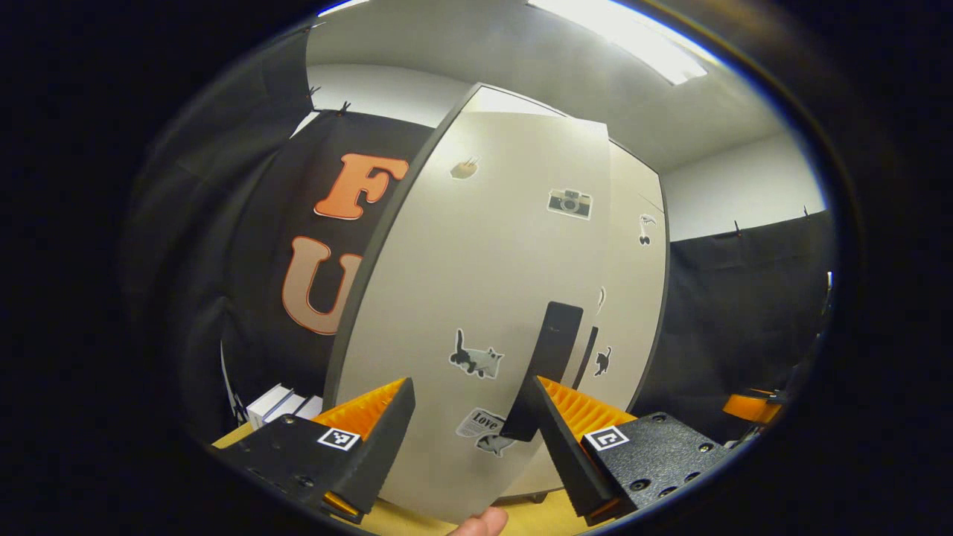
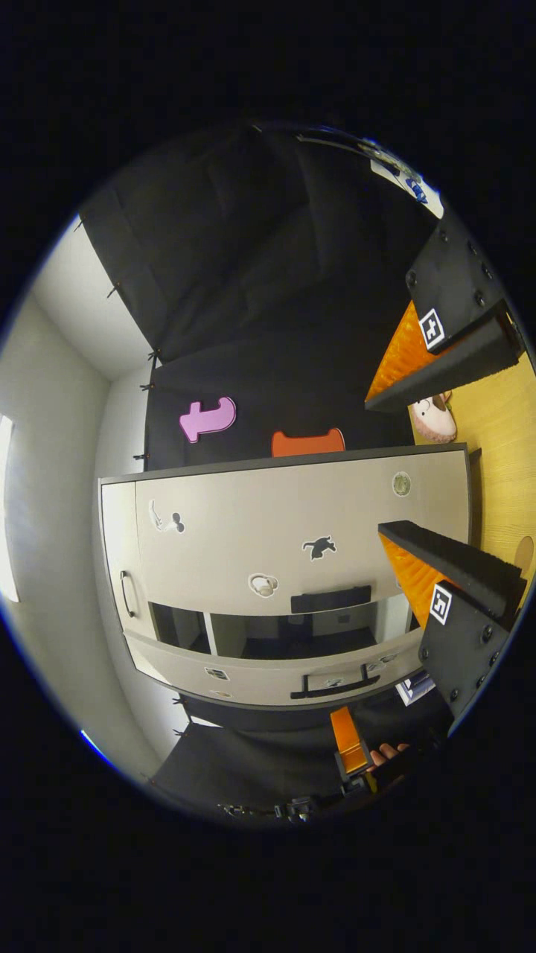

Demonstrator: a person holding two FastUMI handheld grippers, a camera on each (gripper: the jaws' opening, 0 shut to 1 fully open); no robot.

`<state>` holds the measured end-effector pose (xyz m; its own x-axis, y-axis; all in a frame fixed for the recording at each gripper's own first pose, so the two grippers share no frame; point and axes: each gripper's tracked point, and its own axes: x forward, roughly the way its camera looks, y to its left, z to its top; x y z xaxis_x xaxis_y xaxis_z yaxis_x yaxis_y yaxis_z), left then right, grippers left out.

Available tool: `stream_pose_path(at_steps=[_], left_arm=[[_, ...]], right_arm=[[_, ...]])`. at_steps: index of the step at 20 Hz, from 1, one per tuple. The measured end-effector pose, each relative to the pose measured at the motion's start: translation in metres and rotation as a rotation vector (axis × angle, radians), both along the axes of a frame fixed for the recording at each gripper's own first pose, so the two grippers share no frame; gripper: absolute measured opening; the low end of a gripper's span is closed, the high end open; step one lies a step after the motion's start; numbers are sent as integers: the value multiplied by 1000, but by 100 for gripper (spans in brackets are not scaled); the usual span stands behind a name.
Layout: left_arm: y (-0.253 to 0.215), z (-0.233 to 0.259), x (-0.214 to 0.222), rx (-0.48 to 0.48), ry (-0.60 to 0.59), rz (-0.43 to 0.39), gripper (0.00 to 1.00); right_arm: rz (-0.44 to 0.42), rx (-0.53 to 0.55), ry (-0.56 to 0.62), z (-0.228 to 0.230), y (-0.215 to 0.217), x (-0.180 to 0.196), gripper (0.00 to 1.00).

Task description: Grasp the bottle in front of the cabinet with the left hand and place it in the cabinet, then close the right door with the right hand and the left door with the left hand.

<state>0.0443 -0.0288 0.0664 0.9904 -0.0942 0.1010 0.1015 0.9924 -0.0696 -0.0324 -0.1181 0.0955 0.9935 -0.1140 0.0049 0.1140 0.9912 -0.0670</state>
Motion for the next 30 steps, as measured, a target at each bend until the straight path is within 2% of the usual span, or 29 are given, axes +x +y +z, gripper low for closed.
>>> stream_pose_path(at_steps=[2,3,4,7,13,16,17,18,23,26,30], left_arm=[[-2,-8,11,19,9,13,94],[-4,-14,18,29,21,16,90],[-8,-20,27,41,33,20,95],[-12,-27,39,67,42,27,94],[-21,-31,57,58,49,27,95],[-23,-31,57,63,46,29,95],[-23,-31,57,63,47,33,91],[-23,-31,56,69,46,37,95],[-27,-32,59,106,28,51,95],[-31,-32,58,96,33,24,95],[-20,-13,29,137,-11,46,95]], right_arm=[[-4,-10,6,-1,-2,-3,98],[-9,-17,8,-1,-4,-5,98],[-13,-24,8,-1,-6,-7,98],[-30,-34,7,1,-14,-14,98],[-48,-16,10,-2,-23,-18,98],[-52,-14,18,-5,-25,-20,98],[-52,-13,21,-6,-25,-21,98],[-51,-11,21,-5,-25,-22,98],[-55,-28,10,-2,-26,-27,98],[-51,-24,6,-2,-24,-27,98],[-22,-10,14,-7,-14,-21,98]])
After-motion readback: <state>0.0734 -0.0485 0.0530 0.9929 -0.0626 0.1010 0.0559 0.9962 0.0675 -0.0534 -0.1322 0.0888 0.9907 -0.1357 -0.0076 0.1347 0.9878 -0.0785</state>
